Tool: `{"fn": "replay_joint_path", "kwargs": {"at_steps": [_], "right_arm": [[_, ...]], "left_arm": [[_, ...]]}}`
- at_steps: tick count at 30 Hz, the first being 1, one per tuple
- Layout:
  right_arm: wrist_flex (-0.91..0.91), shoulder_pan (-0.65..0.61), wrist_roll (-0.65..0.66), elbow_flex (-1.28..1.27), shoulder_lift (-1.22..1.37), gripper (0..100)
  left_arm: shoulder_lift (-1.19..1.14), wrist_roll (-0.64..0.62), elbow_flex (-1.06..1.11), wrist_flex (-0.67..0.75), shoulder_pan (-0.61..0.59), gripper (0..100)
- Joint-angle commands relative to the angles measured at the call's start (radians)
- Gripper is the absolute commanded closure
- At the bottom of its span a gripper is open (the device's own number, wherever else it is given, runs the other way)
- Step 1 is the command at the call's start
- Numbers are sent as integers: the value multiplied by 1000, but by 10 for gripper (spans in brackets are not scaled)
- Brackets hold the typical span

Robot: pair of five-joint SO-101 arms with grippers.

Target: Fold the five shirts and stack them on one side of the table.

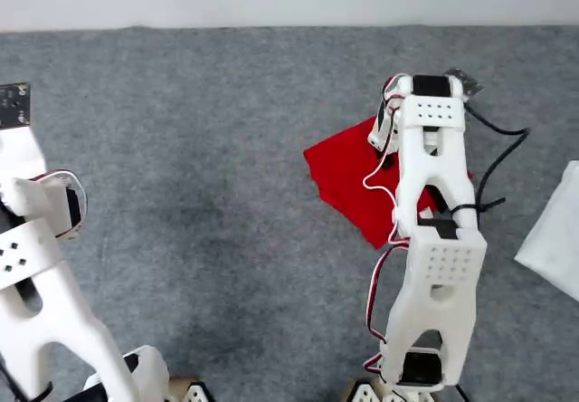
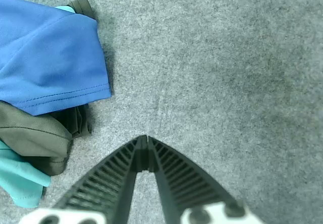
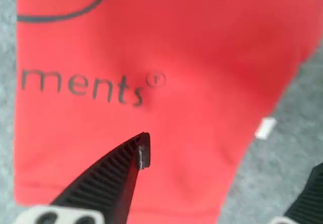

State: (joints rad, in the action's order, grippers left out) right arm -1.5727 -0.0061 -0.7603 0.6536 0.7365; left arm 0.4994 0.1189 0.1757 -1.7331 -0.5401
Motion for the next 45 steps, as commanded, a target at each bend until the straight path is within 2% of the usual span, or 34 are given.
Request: {"fn": "replay_joint_path", "kwargs": {"at_steps": [1, 6, 17, 25, 33, 36, 39, 45], "right_arm": [[67, -12, -11, 8, 25, 541], [119, -27, -9, 8, 99, 542], [91, -54, -5, 9, 194, 552], [62, -53, 57, 9, 202, 740], [28, -47, 68, 9, 202, 814], [27, -27, 71, 9, 200, 895], [38, -4, 146, 9, 197, 995], [-4, 65, 183, 11, 160, 988]], "left_arm": [[18, 9, -2, -17, -6, 992], [18, 9, -2, -18, -6, 992], [18, 9, -2, -18, -6, 992], [18, 9, -2, -15, -6, 992], [18, 9, -2, -15, -6, 992], [18, 11, -2, -15, -6, 992], [18, 11, -2, -15, -6, 992], [18, 11, -2, -14, -6, 992]]}}
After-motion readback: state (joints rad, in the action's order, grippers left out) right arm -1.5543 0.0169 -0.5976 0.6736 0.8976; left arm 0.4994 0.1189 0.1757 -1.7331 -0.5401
